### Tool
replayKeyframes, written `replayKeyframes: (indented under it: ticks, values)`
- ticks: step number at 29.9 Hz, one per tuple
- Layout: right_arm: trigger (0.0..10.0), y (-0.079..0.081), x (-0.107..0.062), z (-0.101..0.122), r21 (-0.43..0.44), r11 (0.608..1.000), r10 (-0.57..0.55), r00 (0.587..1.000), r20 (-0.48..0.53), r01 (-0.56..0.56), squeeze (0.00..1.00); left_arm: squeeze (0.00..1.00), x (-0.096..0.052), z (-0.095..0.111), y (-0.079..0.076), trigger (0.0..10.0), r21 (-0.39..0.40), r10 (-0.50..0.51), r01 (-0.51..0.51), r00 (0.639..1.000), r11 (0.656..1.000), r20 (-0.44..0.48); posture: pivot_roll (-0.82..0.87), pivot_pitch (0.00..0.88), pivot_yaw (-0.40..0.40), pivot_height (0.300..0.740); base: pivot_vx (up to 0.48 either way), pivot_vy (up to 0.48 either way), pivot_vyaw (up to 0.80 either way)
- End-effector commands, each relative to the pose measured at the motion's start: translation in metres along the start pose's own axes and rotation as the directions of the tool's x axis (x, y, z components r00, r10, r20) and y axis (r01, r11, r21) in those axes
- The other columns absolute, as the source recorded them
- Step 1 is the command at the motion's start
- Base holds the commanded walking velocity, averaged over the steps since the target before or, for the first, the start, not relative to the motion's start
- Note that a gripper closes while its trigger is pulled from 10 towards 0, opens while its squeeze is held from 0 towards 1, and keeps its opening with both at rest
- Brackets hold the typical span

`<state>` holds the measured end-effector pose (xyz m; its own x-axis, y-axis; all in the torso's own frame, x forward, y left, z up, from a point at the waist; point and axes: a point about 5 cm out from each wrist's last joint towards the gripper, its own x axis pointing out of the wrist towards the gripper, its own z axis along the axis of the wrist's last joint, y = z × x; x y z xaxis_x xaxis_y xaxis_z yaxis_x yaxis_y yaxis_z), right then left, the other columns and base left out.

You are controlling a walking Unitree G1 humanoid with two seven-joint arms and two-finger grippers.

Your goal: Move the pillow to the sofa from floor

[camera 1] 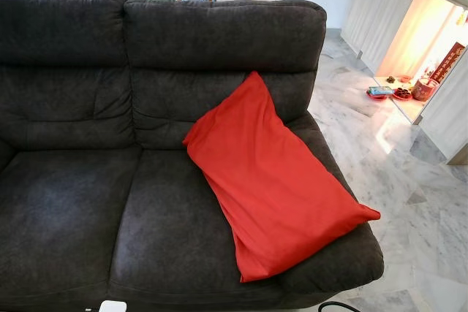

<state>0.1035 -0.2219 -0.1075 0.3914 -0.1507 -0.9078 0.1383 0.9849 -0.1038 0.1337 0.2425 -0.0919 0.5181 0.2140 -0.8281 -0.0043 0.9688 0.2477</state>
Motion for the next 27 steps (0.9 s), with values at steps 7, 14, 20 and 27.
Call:
replayKeyframes:
  ticks: [7,14,20,27]
  values:
    - [10.0,0.001,0.0,0.001,0.018,1.0,0.004,1.0,0.001,-0.004,0.0,0.0,-0.001,-0.003,-0.003,10.0,0.003,-0.01,0.01,1.0,1.0,-0.01,0.13,0.0,-0.087,0.74,-0.035,0.0,0.0]
    - [10.0,0.002,0.001,0.004,0.018,1.0,0.006,1.0,0.005,-0.006,0.0,0.0,-0.001,-0.006,-0.004,10.0,-0.003,-0.01,0.01,1.0,1.0,-0.019,0.13,0.0,-0.091,0.74,-0.257,0.0,0.0]
    - [10.0,0.004,0.001,0.005,0.017,1.0,0.009,1.0,0.004,-0.01,0.0,0.0,-0.002,-0.01,-0.003,10.0,-0.006,-0.008,0.008,1.0,1.0,-0.029,0.13,0.0,-0.088,0.74,-0.285,0.0,0.0]
    - [10.0,0.005,0.001,0.003,0.019,1.0,0.012,1.0,-0.004,-0.012,0.0,0.0,-0.004,-0.016,-0.005,10.0,-0.003,-0.009,0.009,0.999,1.0,-0.041,0.13,0.0,-0.086,0.74,-0.29,0.0,0.0]
